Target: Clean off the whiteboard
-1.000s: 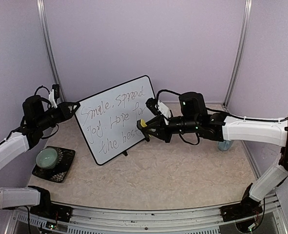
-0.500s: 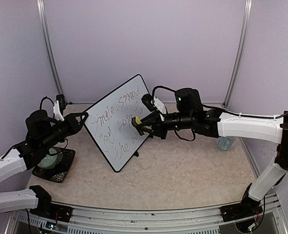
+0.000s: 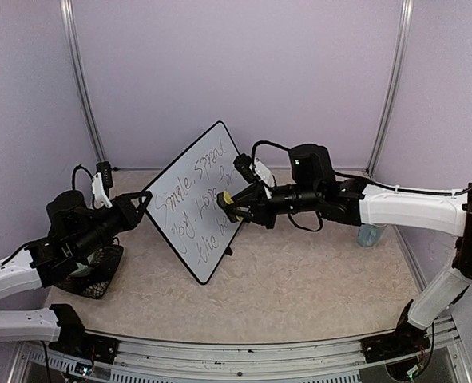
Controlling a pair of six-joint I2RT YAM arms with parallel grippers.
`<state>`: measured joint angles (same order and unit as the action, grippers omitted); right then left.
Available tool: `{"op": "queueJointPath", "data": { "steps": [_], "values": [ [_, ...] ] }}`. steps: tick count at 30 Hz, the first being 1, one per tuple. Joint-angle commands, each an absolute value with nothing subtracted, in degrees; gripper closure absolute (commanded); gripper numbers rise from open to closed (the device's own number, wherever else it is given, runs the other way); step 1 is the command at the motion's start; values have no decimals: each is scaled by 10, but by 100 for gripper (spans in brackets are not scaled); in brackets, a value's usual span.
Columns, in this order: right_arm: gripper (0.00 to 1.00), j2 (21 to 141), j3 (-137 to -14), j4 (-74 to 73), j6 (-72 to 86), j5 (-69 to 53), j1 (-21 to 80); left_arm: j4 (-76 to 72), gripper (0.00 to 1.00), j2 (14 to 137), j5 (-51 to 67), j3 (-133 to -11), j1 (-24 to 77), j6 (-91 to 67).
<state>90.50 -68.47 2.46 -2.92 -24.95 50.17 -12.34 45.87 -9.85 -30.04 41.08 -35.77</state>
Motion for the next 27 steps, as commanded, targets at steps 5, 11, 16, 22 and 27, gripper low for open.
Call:
{"op": "queueJointPath", "data": {
  "steps": [5,11,16,22,27],
  "values": [
    [86,862,-663,20,-26,-247,507,-102,98,449,-104,-309,471,-388],
    [86,856,-658,19,-27,-246,508,-98,99,441,-117,-312,509,-387],
    [86,854,-656,19,-28,-245,507,-88,100,428,-130,-314,536,-391],
    [86,854,-658,19,-27,-247,508,-71,100,410,-137,-319,556,-400],
    [86,864,-663,24,-21,-240,507,-55,91,419,-155,-325,559,-392]
  ]
}}
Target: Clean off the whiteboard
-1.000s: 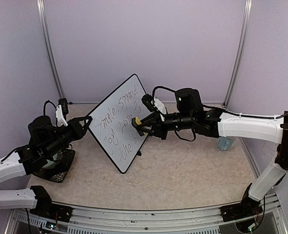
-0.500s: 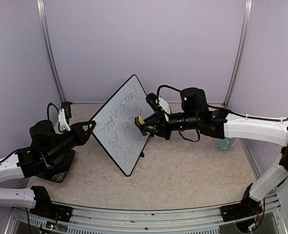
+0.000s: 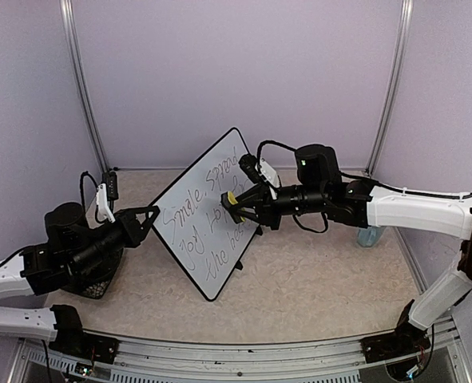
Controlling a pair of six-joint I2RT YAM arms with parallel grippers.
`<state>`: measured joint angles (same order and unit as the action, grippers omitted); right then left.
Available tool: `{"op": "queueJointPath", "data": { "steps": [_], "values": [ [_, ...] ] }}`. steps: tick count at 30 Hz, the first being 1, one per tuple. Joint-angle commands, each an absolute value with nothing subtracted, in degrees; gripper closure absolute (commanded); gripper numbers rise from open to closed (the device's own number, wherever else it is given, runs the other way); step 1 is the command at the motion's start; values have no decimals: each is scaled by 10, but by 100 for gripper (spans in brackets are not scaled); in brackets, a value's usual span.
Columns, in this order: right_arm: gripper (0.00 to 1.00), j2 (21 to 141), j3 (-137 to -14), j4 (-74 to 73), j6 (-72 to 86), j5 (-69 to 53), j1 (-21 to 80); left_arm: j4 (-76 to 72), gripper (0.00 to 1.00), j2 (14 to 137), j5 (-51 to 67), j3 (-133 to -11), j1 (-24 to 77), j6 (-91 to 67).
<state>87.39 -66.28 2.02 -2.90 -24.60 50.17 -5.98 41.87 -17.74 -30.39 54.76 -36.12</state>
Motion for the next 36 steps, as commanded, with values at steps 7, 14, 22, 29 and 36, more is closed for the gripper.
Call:
{"op": "queueJointPath", "data": {
  "steps": [7,14,22,29,36],
  "values": [
    [85,886,-676,24,10,-237,509,-60,65,433,-163,-338,560,-379],
    [82,898,-697,3,40,-196,524,-50,46,426,-197,-367,560,-367],
    [81,929,-761,-49,38,-143,561,58,21,465,-266,-458,551,-334],
    [90,961,-816,-87,20,-94,603,87,5,489,-162,-508,461,-301],
    [85,989,-862,-103,35,-75,627,63,1,496,-48,-495,394,-281]
  ]
}}
